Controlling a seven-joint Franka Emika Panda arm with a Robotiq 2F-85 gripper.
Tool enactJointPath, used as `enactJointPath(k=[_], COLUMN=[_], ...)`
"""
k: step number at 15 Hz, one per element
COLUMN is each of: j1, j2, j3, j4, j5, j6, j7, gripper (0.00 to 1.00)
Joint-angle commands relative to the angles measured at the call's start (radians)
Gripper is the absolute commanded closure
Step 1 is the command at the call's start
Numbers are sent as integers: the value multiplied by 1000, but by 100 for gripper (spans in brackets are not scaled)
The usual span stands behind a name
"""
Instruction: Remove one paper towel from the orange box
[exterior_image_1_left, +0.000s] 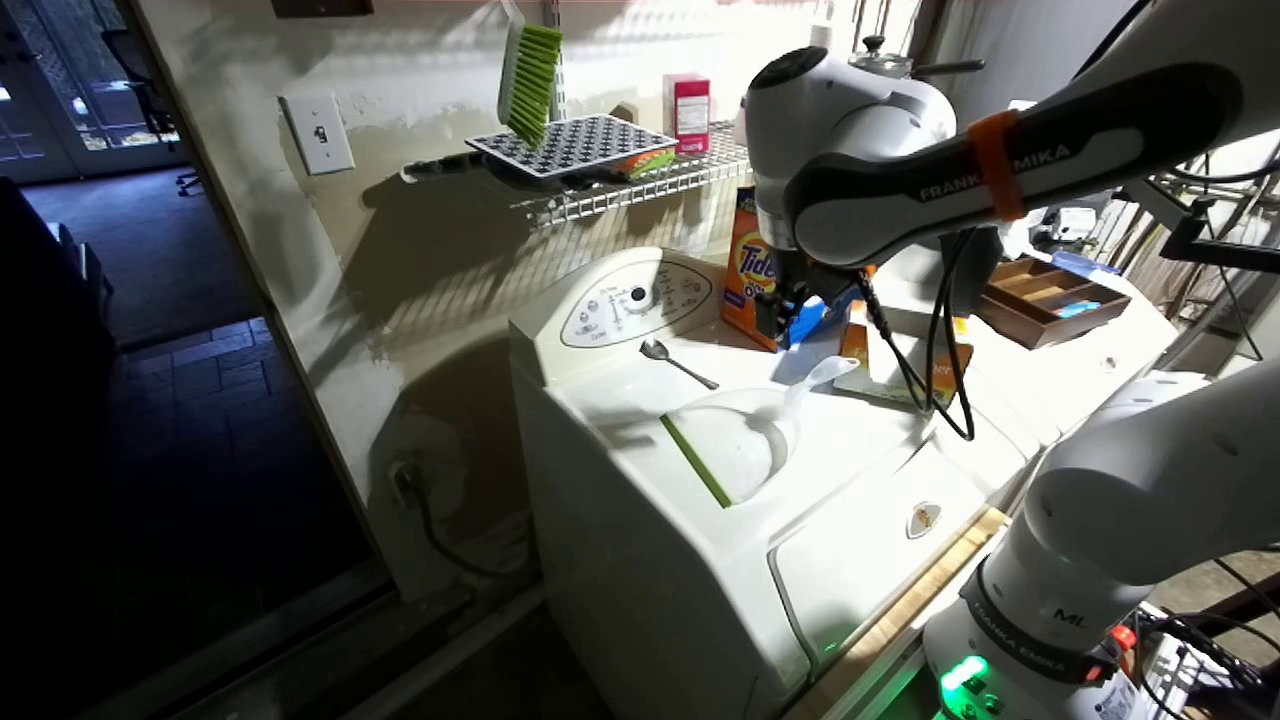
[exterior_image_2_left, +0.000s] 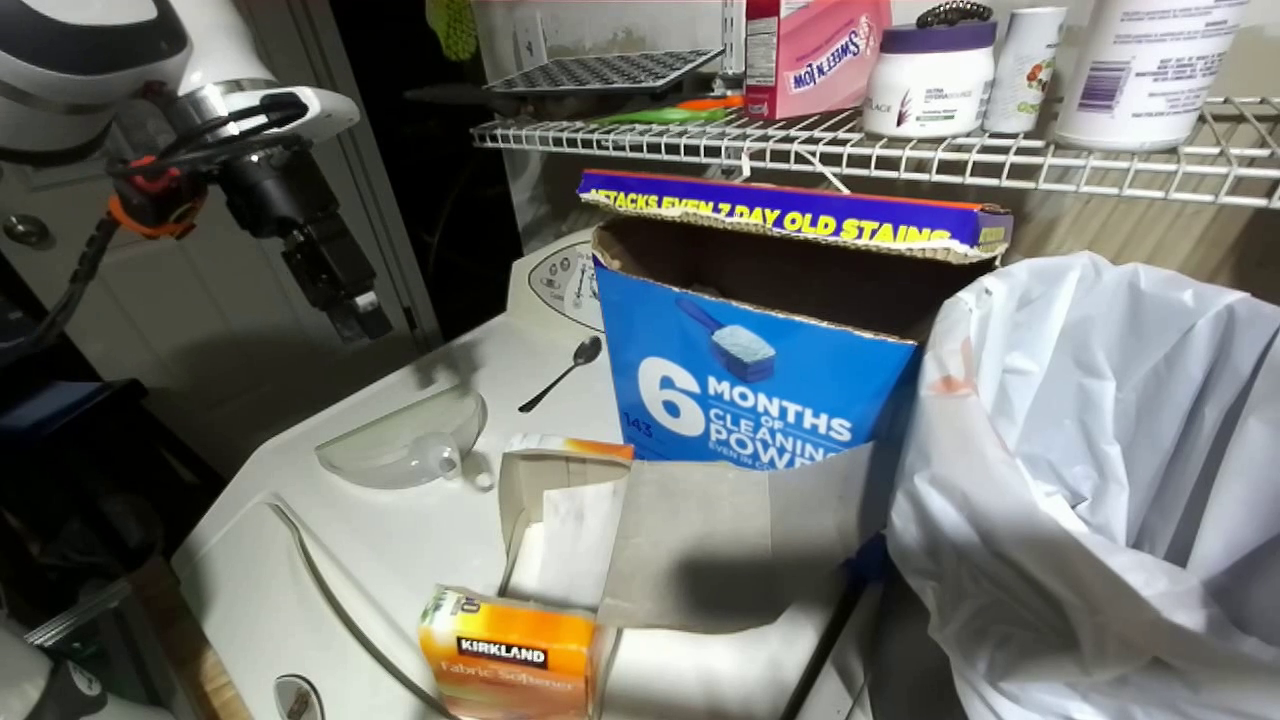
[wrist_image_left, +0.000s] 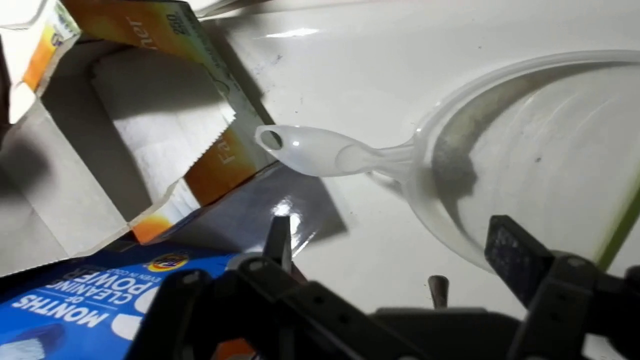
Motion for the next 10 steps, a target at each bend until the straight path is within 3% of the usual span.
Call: enactJointPath(k=[1,4,5,10], j1=[-69,-149,-91,-121], j2=[-30,-16,-1,0], j3=[-23,-33,-48,-59], j4=[-51,-77,-41,-59], j5=[-152,-318,-232,-300], j6=[35,26,-1,-2], j7=[7,64,27,52], gripper=[0,0,0,0])
